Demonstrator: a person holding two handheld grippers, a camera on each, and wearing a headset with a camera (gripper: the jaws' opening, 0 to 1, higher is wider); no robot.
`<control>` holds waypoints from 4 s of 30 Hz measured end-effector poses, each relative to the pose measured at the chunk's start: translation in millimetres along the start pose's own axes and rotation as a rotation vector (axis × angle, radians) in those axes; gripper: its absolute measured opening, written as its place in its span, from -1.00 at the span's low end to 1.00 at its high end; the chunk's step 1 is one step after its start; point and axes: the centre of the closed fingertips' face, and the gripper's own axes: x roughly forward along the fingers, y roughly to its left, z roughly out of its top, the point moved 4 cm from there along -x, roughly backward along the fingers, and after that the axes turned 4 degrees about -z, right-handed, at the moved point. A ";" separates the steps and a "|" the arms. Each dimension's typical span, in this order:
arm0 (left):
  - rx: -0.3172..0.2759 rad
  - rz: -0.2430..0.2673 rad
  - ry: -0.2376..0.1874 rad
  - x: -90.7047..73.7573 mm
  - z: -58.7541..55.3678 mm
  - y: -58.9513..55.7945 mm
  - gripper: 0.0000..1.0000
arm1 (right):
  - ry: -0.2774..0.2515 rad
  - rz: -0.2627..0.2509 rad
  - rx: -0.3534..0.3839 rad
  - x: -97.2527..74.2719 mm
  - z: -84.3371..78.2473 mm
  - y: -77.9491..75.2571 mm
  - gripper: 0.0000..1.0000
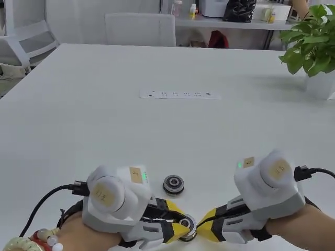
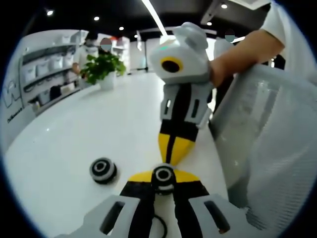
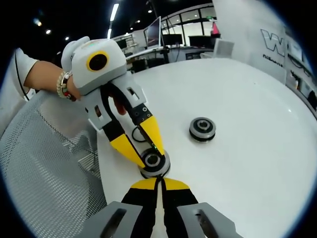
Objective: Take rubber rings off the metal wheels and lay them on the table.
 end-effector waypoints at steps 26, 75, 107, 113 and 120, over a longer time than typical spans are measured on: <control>-0.021 0.012 -0.012 -0.2 -0.5 1.0 -0.71 | 0.064 -0.056 -0.102 11.3 5.9 -3.9 -1.00; 0.007 0.011 -0.016 -3.7 -2.8 2.6 -0.72 | -0.094 0.094 0.550 -5.7 17.0 -0.4 -1.00; 0.001 0.025 -0.021 -3.5 -2.8 3.7 -0.72 | -0.145 0.142 0.554 -4.1 29.7 3.8 -1.00; -0.014 0.034 -0.004 -2.7 -1.0 3.8 -0.71 | -0.127 0.106 0.560 -4.0 26.2 0.7 -1.00; -0.034 -0.007 0.017 -7.4 2.4 0.3 -0.55 | -0.085 0.071 0.555 -1.5 18.9 -1.8 -1.00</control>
